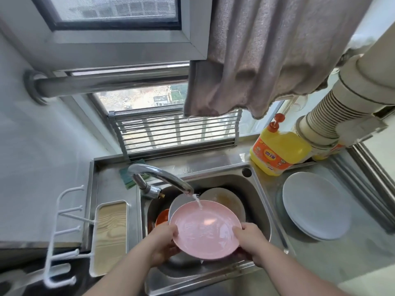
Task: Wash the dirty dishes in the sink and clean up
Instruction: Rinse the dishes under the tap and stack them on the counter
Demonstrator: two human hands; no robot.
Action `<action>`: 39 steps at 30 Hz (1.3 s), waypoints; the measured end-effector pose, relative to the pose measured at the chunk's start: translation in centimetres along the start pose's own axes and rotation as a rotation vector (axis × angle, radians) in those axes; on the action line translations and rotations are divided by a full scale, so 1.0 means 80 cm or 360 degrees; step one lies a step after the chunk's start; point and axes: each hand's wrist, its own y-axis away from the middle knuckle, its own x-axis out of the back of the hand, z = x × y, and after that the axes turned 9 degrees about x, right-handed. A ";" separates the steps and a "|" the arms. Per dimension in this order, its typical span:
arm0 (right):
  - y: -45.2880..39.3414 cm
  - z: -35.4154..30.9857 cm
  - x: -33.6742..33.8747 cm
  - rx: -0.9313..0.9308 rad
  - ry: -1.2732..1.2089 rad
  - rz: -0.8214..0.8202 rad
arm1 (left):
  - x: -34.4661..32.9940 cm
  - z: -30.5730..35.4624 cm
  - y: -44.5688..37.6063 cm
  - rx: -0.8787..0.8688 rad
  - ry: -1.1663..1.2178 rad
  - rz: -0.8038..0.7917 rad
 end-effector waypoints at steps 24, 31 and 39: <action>0.037 -0.097 0.068 0.0761 -0.0045 0.0236 | -0.132 -0.042 0.005 0.0390 0.1047 -0.0568; 0.021 -0.074 0.105 0.0039 -0.0621 0.0199 | -0.143 -0.042 -0.002 0.0576 0.0809 -0.0675; 0.023 -0.029 0.134 0.0224 -0.0766 0.0052 | -0.170 -0.046 -0.010 0.0560 0.0729 -0.0431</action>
